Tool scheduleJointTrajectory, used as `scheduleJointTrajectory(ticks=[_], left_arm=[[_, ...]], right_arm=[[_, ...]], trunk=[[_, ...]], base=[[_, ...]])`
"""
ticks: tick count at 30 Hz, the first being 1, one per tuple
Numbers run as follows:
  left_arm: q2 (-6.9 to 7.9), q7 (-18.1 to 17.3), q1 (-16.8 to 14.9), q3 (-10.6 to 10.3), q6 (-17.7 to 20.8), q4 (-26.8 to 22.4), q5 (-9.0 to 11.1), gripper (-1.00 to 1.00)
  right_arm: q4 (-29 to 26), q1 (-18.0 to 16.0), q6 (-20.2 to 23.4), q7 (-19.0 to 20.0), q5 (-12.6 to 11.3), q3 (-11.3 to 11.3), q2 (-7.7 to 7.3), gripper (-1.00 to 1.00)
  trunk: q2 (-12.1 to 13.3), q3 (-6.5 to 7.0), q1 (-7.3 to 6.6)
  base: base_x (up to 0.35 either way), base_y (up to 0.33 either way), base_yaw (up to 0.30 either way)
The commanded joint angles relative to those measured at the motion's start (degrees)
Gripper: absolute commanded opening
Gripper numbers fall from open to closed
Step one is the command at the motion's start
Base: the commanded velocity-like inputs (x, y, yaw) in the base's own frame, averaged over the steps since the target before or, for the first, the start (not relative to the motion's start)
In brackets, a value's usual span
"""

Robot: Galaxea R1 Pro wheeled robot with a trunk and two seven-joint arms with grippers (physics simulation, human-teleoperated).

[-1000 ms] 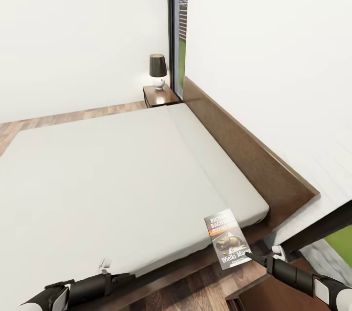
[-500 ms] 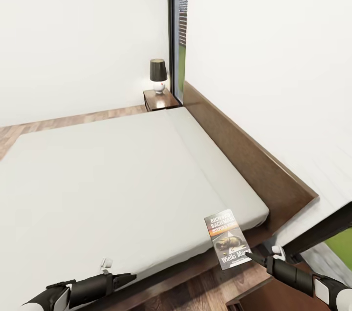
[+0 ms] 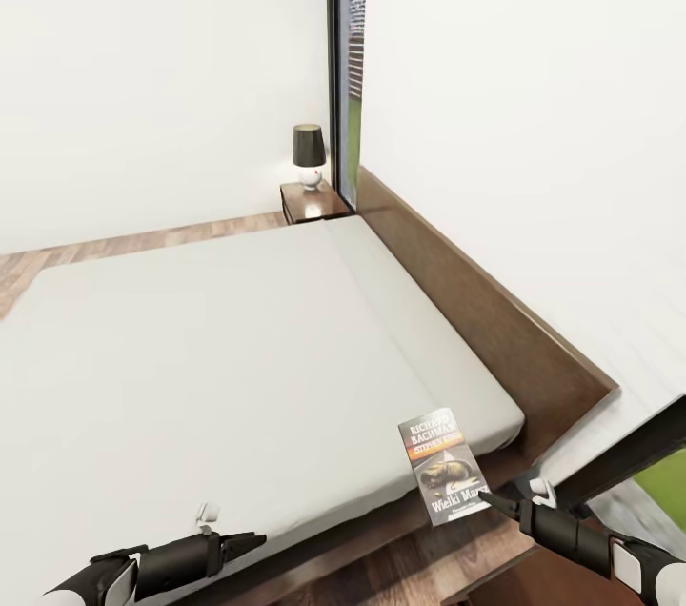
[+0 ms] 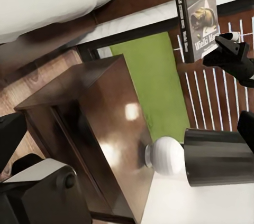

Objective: In the bedroom, move the book from the bed onto either nightstand, and place the two sandals side by side next to the bed.

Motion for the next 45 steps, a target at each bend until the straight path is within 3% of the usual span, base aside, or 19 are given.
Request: scheduleJointTrajectory(ticks=[1,13,45], left_arm=[[-0.01,-0.2,0.0,0.5,0.6,0.0,-0.5,1.00],[-0.84,0.8,0.0,0.5,0.6,0.0,-0.5,1.00],[-1.22,1.5,0.0,0.5,-0.6,0.1,-0.4,1.00]], right_arm=[[0.2,-0.1,0.6,0.3,-0.6,0.5,0.02,-1.00],[0.2,-0.1,0.6,0.3,-0.6,0.5,0.02,-1.00],[0.2,-0.1,0.6,0.3,-0.6,0.5,0.02,-1.00]], trunk=[[-0.1,-0.01,0.04],[-0.1,1.11,0.04],[-0.1,4.11,0.04]], base=[[0.000,0.000,0.000],[0.000,0.000,0.000],[0.000,0.000,0.000]])
